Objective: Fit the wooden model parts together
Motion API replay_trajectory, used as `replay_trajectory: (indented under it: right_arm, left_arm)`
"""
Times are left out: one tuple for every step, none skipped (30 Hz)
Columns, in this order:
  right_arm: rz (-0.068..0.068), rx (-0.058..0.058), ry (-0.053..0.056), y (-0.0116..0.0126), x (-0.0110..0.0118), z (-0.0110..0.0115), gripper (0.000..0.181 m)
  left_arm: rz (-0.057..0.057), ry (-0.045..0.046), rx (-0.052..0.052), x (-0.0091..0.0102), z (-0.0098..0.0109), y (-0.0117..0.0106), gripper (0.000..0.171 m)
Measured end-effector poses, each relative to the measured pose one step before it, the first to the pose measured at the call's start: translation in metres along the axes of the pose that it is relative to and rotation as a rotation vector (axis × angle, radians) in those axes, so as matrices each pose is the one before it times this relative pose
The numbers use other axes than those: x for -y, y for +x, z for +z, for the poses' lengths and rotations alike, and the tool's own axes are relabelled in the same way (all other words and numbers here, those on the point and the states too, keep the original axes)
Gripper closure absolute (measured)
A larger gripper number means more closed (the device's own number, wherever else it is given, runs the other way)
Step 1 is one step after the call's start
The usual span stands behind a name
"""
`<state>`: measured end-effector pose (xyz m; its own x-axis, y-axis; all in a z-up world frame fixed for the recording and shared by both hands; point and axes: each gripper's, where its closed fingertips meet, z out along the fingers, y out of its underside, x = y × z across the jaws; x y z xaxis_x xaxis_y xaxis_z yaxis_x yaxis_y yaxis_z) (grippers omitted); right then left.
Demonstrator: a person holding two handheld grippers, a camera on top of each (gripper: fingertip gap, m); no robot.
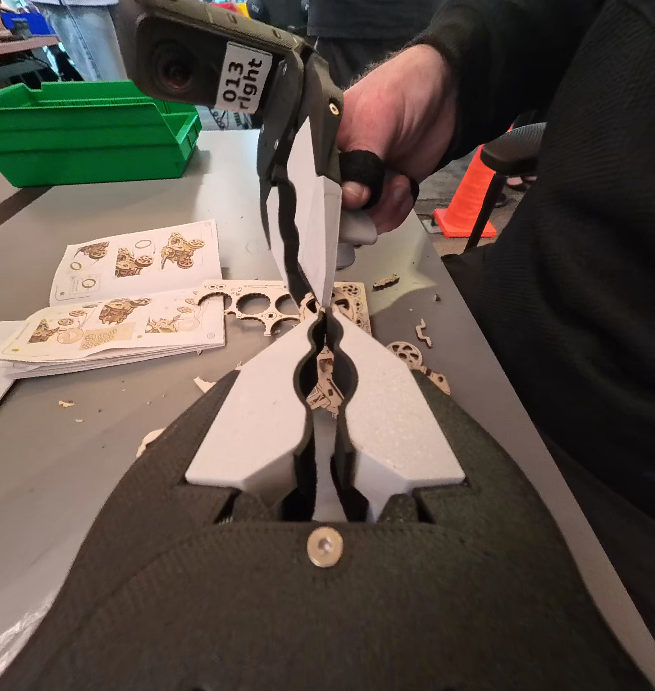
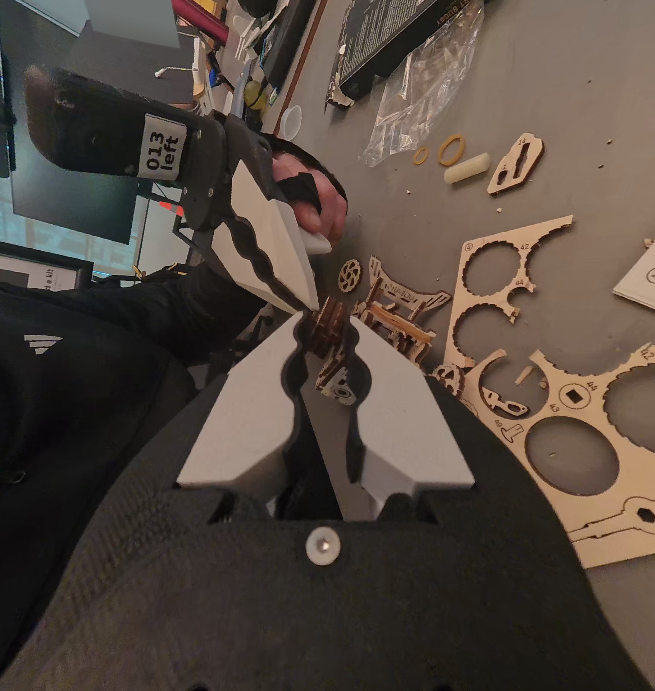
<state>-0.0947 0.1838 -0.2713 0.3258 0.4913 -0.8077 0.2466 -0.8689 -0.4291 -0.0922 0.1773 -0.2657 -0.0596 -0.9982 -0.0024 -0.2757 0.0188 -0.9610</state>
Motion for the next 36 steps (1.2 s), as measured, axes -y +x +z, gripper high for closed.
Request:
replay_trajectory:
  right_arm:
    - [-0.0005,0.0004,0.0027,0.00014,0.00004,0.00001,0.167]
    - [0.0072,0.0050,0.0039,-0.00003,0.00021,0.00002,0.167]
    - [0.0079,0.0049,0.0058,-0.00005,0.00049,0.00014,0.166]
    - [0.0072,0.0071,0.0065,-0.00060,0.00099,0.00042,0.166]
    - [-0.0106,0.0002,0.0124,0.00027,0.00147,-0.00009,0.166]
    - [-0.0008,-0.0100,0.0190,0.00163,0.00210,-0.00132,0.162]
    - [-0.0072,-0.0142,0.0034,0.00120,0.00024,-0.00179,0.157]
    - [-0.0149,-0.0031,-0.0006,-0.00156,-0.00033,-0.00174,0.157]
    - [-0.0113,-0.0112,-0.0013,-0.00069,-0.00095,-0.00093,0.156]
    - [-0.0178,-0.0233,-0.0157,0.00094,-0.00339,0.00040,0.157]
    - [-0.0136,-0.0130,-0.0050,-0.00027,-0.00173,0.00045,0.156]
    - [0.0004,0.0100,0.0108,-0.00310,0.00116,-0.00018,0.155]
    - [0.0016,0.0028,0.0071,-0.00116,0.00093,-0.00052,0.154]
    - [-0.0146,-0.0141,0.0050,0.00158,-0.00004,-0.00060,0.159]
    - [-0.0077,-0.0059,0.0047,0.00112,-0.00083,-0.00052,0.163]
    - [0.0060,0.0109,0.0035,-0.00036,-0.00114,-0.00027,0.163]
    - [-0.0013,0.0092,0.0055,-0.00047,-0.00076,-0.00063,0.164]
    - [-0.0087,-0.0019,0.0080,0.00001,-0.00032,-0.00087,0.164]
    - [-0.0121,-0.0009,0.0034,-0.00075,-0.00049,-0.00076,0.164]
    - [-0.0228,0.0049,0.0047,-0.00207,-0.00053,-0.00044,0.164]
    - [-0.0193,0.0111,0.0071,-0.00316,-0.00044,-0.00006,0.164]
    - [-0.0216,0.0114,0.0030,-0.00333,-0.00113,0.00017,0.164]
    - [-0.0324,0.0066,-0.0007,-0.00323,-0.00131,0.00043,0.164]
    - [-0.0376,0.0021,0.0010,-0.00300,-0.00068,0.00040,0.164]
    - [-0.0421,-0.0016,-0.0004,-0.00291,-0.00053,0.00026,0.164]
    - [-0.0397,-0.0074,-0.0026,-0.00162,-0.00065,-0.00067,0.164]
    - [-0.0442,0.0008,0.0065,-0.00299,0.00054,-0.00109,0.164]
    - [-0.0392,0.0029,0.0006,-0.00374,-0.00010,-0.00065,0.164]
    - [-0.0323,0.0000,-0.0039,-0.00332,-0.00067,-0.00013,0.164]
    - [-0.0341,-0.0049,-0.0084,-0.00282,-0.00054,0.00005,0.164]
    - [-0.0420,-0.0043,-0.0115,-0.00305,-0.00039,0.00015,0.164]
    - [-0.0443,-0.0005,-0.0075,-0.00399,0.00049,0.00023,0.165]
    - [-0.0575,-0.0096,-0.0085,-0.00362,0.00085,0.00040,0.165]
    - [-0.0610,-0.0061,-0.0176,-0.00455,-0.00002,0.00094,0.165]
    - [-0.0554,0.0019,-0.0227,-0.00526,-0.00043,0.00129,0.165]
    - [-0.0531,-0.0091,-0.0217,-0.00319,-0.00032,0.00089,0.165]
  left_arm:
    - [-0.0037,0.00083,-0.0023,0.00000,0.00003,-0.00032,0.171]
    - [-0.0043,0.00318,0.0030,0.00017,-0.00001,-0.00010,0.171]
    - [-0.0107,0.00570,0.0058,0.00032,-0.00020,-0.00023,0.171]
    - [-0.0117,0.00660,0.0040,0.00070,-0.00074,-0.00008,0.171]
    - [-0.0051,-0.00057,0.0084,-0.00013,-0.00095,-0.00057,0.171]
    - [0.0113,-0.01176,0.0220,-0.00180,-0.00098,-0.00207,0.171]
    - [0.0010,-0.00782,0.0088,-0.00171,-0.00089,-0.00040,0.171]
    - [-0.0187,0.00430,-0.0041,0.00046,-0.00133,0.00079,0.171]
    - [-0.0121,0.01411,0.0071,0.00250,-0.00157,-0.00022,0.171]
    - [-0.0007,0.00278,0.0123,0.00150,-0.00054,-0.00053,0.171]
    - [0.0034,-0.00779,0.0075,0.00033,0.00028,0.00017,0.171]
    - [-0.0047,-0.00816,0.0076,0.00018,0.00081,-0.00046,0.171]
    - [-0.0214,-0.00820,0.0062,-0.00004,0.00084,-0.00138,0.171]
    - [-0.0246,0.00358,-0.0083,0.00118,0.00058,0.00053,0.171]
    - [-0.0277,0.01254,-0.0004,0.00194,0.00032,-0.00074,0.170]
    - [-0.0313,0.01034,0.0063,0.00081,0.00005,-0.00211,0.169]
    - [-0.0332,0.00431,0.0000,-0.00028,-0.00002,-0.00156,0.165]
    - [-0.0380,0.00083,0.0016,-0.00108,-0.00051,-0.00227,0.161]
    - [-0.0455,-0.00012,-0.0042,-0.00159,-0.00053,-0.00212,0.154]
    - [-0.0554,-0.00031,-0.0312,-0.00156,0.00008,0.00158,0.147]
    - [-0.0563,0.00235,-0.0378,-0.00077,0.00062,0.00258,0.141]
    - [-0.0348,0.00882,-0.0281,0.00013,0.00039,0.00267,0.140]
    - [-0.0106,0.00563,-0.0171,-0.00013,0.00059,0.00283,0.143]
    - [0.0033,-0.01374,-0.0046,-0.00179,0.00172,0.00244,0.144]
    - [0.0107,-0.01937,-0.0071,-0.00205,0.00212,0.00381,0.146]
    - [0.0101,-0.00357,-0.0235,0.00054,0.00058,0.00621,0.155]
    - [0.0067,0.00094,-0.0110,0.00128,0.00005,0.00428,0.157]
    - [0.0087,-0.00336,-0.0070,0.00057,-0.00018,0.00362,0.157]
    - [0.0110,-0.00527,-0.0106,0.00009,-0.00031,0.00449,0.157]
    - [0.0191,0.00185,-0.0073,0.00087,-0.00013,0.00494,0.154]
    - [0.0154,0.00397,0.0009,0.00101,0.00024,0.00425,0.152]
    - [0.0161,0.00238,0.0001,0.00094,-0.00008,0.00457,0.150]
    - [0.0291,0.00544,0.0113,0.00130,-0.00044,0.00350,0.150]
    - [0.0313,0.00192,0.0138,0.00047,-0.00054,0.00287,0.153]
    - [0.0212,0.00224,0.0001,0.00047,-0.00020,0.00431,0.155]
    - [0.0152,0.00161,0.0078,0.00003,-0.00029,0.00302,0.155]
